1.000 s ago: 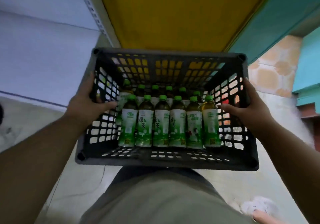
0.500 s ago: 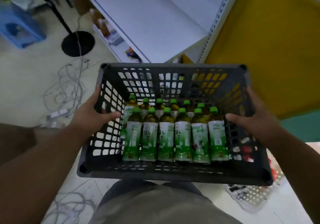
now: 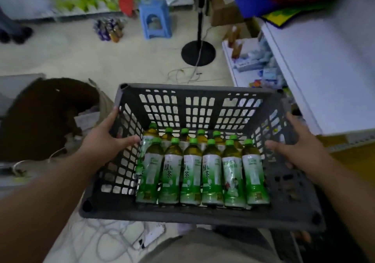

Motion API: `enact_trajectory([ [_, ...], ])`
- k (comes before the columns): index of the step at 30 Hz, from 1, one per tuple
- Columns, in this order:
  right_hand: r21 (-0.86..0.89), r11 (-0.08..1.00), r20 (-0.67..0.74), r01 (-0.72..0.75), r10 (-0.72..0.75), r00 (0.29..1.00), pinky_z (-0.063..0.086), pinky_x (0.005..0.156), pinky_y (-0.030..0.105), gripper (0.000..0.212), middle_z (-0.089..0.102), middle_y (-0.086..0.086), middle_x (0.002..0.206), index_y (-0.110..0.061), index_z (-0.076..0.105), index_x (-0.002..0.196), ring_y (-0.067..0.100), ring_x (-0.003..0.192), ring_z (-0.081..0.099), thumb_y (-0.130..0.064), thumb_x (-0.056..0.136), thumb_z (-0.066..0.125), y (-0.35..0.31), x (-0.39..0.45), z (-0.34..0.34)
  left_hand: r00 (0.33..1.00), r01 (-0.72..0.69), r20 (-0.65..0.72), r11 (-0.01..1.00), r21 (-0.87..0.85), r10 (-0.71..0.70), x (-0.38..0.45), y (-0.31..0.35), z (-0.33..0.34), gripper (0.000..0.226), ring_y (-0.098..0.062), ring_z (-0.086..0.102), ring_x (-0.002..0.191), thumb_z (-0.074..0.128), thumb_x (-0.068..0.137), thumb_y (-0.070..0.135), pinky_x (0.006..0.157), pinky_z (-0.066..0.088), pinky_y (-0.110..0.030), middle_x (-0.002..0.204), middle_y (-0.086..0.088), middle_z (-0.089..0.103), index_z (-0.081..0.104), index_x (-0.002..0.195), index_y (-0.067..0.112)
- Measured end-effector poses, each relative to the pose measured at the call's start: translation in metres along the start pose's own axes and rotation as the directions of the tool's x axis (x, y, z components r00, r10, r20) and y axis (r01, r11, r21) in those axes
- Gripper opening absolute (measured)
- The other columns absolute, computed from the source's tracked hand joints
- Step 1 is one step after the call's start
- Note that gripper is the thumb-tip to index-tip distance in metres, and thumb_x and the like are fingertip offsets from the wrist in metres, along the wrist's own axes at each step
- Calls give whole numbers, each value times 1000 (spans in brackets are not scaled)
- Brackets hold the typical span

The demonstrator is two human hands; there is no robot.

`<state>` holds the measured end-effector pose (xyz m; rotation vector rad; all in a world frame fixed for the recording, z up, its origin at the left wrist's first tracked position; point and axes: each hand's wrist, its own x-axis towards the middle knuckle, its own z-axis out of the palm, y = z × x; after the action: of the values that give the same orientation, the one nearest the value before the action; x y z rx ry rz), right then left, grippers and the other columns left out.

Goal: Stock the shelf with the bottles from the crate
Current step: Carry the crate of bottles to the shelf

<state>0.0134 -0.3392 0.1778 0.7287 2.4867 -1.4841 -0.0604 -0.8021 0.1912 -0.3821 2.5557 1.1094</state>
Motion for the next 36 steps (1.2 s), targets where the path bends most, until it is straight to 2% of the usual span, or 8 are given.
enact_trajectory([
  [2,-20,1000,45,15,-14,999,52,43,32,116,55,-9,136,-66,24,141,23,69,69,-67,41,83,-31,36,23,998,43,-34,999,-13,-43,18,-8,-22,117,-17,55,107,78,50,64,77,52,-34,141,0,54,16,149,60],
  [6,-90,992,130,93,-81,988,52,47,31,118,40,-6,155,-63,24,143,28,102,66,-70,41,82,-92,121,59,989,125,-74,989,-84,-131,63,-11,-52,116,-28,59,112,77,53,58,73,52,-35,140,-5,55,15,151,57],
  [10,-84,983,204,166,-146,968,58,50,42,117,44,-1,152,-58,28,145,28,94,68,-65,43,85,-156,223,89,973,166,-132,973,-163,-188,131,6,-75,113,-27,61,110,81,62,50,61,51,-31,140,-6,55,15,153,54],
  [14,-96,968,291,230,-193,937,53,46,34,122,48,4,148,-63,23,142,28,81,65,-69,35,82,-232,314,109,956,156,-212,962,-222,-204,196,34,-100,112,-7,57,87,83,66,43,59,47,-25,138,-3,56,12,152,55],
  [20,-134,918,364,373,-304,880,51,59,34,122,47,-2,149,-59,25,145,27,97,62,-70,38,83,-367,440,156,902,155,-337,931,-332,-270,293,58,-146,114,-13,64,95,87,65,43,65,56,-32,128,8,60,11,147,62],
  [25,-132,916,422,379,-294,858,47,42,28,115,57,3,113,-58,25,146,18,66,53,-55,50,88,-461,536,225,849,155,-418,909,-386,-323,401,54,-199,110,-1,64,84,84,57,57,52,50,-18,105,20,59,18,145,65],
  [31,-104,909,451,403,-318,834,57,64,39,118,55,-13,130,-48,28,151,9,88,62,-53,48,85,-554,628,310,853,187,-396,907,-376,-340,534,53,-278,106,-10,62,97,82,63,51,63,50,-24,130,9,62,20,148,59],
  [36,-82,916,475,392,-310,824,46,43,19,117,55,-15,132,-50,28,150,6,68,59,-53,48,86,-634,709,385,830,214,-431,916,-339,-353,630,52,-343,103,-22,61,109,84,71,48,86,55,-44,137,-1,60,18,149,58],
])
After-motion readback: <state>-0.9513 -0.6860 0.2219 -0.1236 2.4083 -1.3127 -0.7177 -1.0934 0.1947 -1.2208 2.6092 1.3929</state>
